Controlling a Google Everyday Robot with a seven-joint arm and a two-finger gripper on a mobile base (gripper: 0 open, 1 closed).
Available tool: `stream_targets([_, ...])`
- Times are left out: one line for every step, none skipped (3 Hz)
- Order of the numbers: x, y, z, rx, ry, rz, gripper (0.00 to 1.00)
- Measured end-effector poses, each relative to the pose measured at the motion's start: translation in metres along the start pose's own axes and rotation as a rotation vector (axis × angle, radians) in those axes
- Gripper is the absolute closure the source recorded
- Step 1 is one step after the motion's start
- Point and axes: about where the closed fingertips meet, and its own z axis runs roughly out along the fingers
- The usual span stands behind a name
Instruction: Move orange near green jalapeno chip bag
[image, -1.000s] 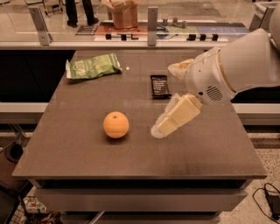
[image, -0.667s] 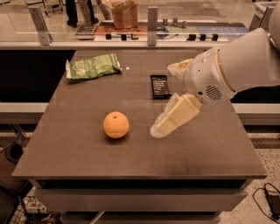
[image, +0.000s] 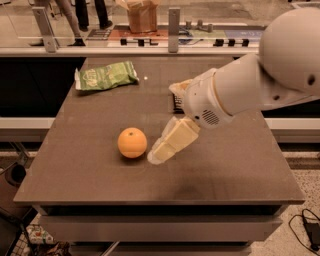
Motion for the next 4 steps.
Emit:
stream_targets([-0.006,0.018,0.036,-0.051,-0.088,0.038,0.0])
stream_targets([-0.011,0.038,0.068,-0.108,-0.173,0.067,0.0])
stream_targets([-0.016,0.053,0.095,-0.15,-0.236,0.081,0.16])
stream_targets([-0.019,0.055,0.096,-0.153,-0.237,0.074,0.41])
